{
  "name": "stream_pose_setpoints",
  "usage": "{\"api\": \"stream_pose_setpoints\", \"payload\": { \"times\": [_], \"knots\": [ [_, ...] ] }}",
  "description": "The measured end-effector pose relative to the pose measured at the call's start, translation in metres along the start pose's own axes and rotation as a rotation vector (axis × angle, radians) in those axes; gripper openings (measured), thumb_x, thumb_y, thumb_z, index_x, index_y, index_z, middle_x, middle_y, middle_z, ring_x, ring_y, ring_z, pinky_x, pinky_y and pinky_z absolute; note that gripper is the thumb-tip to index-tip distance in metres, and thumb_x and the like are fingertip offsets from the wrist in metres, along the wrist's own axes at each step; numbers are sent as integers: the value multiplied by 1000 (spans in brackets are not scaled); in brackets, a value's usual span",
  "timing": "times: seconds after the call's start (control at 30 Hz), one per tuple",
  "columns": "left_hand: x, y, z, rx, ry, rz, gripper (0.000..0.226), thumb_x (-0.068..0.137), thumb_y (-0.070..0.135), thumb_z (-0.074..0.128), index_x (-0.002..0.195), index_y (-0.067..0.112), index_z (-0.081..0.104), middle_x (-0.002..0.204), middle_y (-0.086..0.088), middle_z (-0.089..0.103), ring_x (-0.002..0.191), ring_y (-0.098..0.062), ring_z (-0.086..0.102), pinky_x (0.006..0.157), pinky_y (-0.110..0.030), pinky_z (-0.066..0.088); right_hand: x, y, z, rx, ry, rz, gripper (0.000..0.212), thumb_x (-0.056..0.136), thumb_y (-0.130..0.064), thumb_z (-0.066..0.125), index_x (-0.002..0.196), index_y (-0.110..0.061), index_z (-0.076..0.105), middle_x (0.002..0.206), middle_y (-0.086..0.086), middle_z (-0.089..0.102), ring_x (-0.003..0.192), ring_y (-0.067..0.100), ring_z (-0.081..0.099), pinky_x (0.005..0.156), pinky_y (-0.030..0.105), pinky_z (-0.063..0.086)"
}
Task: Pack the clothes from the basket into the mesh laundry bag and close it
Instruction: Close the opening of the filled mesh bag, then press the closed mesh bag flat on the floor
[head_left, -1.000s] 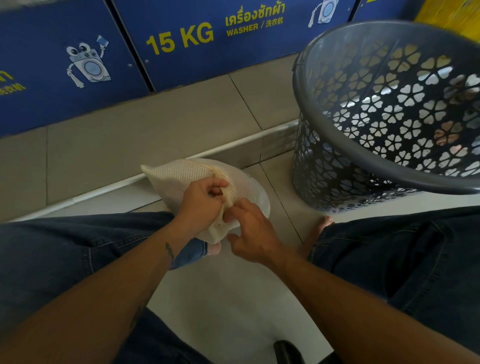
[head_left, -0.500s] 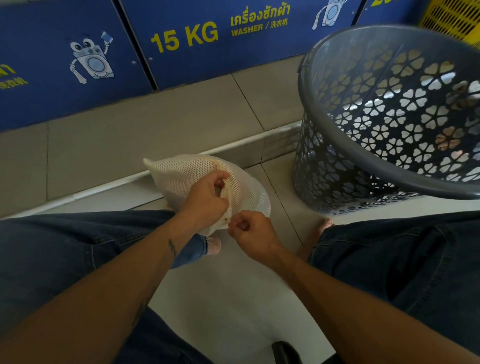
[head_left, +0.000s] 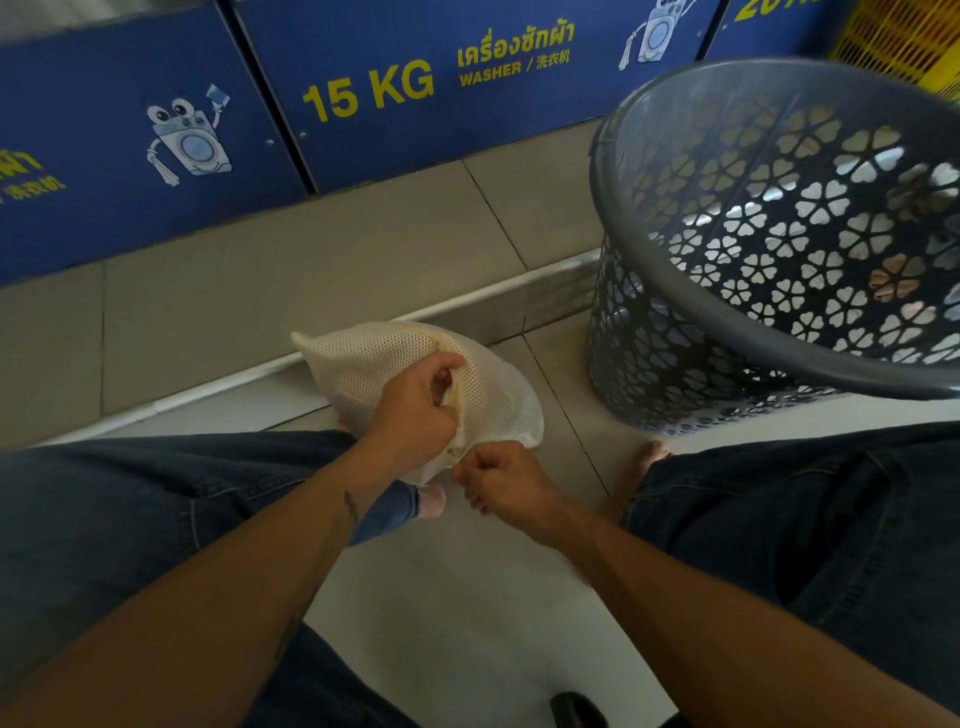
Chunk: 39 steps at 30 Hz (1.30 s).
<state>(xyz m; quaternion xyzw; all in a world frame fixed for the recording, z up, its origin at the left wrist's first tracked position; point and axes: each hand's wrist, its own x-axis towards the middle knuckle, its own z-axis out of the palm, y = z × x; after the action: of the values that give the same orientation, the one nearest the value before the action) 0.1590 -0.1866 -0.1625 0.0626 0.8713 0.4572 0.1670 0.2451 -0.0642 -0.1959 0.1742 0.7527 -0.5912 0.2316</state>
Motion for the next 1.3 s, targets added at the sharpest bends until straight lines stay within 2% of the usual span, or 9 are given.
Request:
{"api": "stream_pose_setpoints", "payload": {
  "times": [0.07,0.23,0.37,0.5,0.6,0.73,0.93,1.13,1.3],
  "knots": [
    [2,5,0,31,5,39,55,79,-7,56,121,29,58,110,8,59,105,-13,59,87,-19,47,2,-1,-10,-24,-14,21,4,90,-14,64,87,-16,67,83,1,66,73,13,60,65,27,49],
    [-3,21,-25,417,-23,136,55,81,-2,55,127,27,54,125,4,57,114,-17,54,95,-30,47,9,7,-47,-242,131,56,66,87,-25,69,145,-19,38,133,9,53,110,23,57,82,29,49],
    [-3,22,-54,701,-149,-251,48,81,17,58,128,20,53,125,-6,57,105,-26,58,86,-35,51,22,7,-50,-295,187,90,80,77,-33,71,148,-24,35,137,11,50,117,31,55,94,46,56],
    [-4,-33,-58,465,-115,-607,100,75,46,64,148,32,-2,153,-19,11,128,-43,38,100,-46,43,45,9,-33,-264,179,67,76,84,-39,71,150,-32,33,146,11,44,126,33,52,100,48,51],
    [-19,-85,-50,411,42,-665,121,58,64,71,139,50,-18,155,-11,-20,139,-51,8,106,-64,27,69,13,-24,-242,106,79,85,82,-47,74,152,-38,27,155,9,36,135,34,45,106,52,45],
    [-26,-133,-46,366,74,-746,132,46,74,74,134,57,-23,154,-9,-31,141,-49,-15,106,-74,13,92,9,-6,-187,-29,14,100,76,-48,80,154,-43,18,156,6,32,138,30,40,105,43,39],
    [-35,-165,-42,101,181,-543,118,52,57,80,143,51,5,142,-8,30,125,-35,43,101,-47,43,107,26,29,-277,-93,-28,126,53,-54,86,146,-65,2,149,3,35,131,29,45,104,53,46],
    [-29,-124,-46,269,292,-442,81,56,59,74,129,40,43,117,5,61,105,-23,60,88,-38,49,86,-8,33,-444,59,15,98,75,-34,74,151,-51,15,140,6,45,124,31,52,98,41,48],
    [-41,-75,-49,245,360,-285,64,55,60,69,113,36,55,98,11,64,87,-17,62,75,-33,51,49,-50,-3,-515,132,-66,89,66,-31,72,145,-47,33,135,-3,56,118,24,58,98,45,52]
  ]
}}
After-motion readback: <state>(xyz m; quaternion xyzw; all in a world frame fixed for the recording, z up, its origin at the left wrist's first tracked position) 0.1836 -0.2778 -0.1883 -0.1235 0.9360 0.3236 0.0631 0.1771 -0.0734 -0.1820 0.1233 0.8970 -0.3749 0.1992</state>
